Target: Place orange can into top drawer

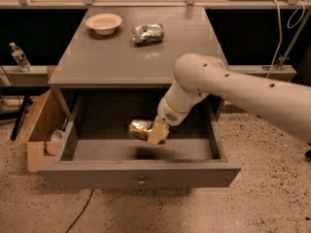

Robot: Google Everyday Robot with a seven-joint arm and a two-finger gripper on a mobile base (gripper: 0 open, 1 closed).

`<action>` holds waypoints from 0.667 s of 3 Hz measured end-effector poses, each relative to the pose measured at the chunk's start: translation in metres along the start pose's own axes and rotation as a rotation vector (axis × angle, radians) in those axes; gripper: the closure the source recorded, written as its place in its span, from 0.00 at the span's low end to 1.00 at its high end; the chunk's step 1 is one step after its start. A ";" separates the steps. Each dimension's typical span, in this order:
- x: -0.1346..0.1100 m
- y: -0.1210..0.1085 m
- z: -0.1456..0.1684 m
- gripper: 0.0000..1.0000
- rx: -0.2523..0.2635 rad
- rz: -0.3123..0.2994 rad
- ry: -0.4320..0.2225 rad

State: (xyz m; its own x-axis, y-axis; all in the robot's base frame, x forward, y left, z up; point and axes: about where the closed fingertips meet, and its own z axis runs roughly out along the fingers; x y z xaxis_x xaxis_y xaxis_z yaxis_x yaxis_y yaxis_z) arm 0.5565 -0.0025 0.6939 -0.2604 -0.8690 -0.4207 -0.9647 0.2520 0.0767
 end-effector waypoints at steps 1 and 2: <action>0.020 -0.011 0.033 0.76 0.043 0.137 0.037; 0.032 -0.026 0.053 0.53 0.076 0.221 0.037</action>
Offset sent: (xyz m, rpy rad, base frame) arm 0.0352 -0.0202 -0.0899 -0.0523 0.0413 -0.3406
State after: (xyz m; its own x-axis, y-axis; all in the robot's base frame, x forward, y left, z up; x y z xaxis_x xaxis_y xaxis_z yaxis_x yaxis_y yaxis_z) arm 0.5758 -0.0141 0.6309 -0.4674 -0.8038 -0.3681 -0.8788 0.4678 0.0942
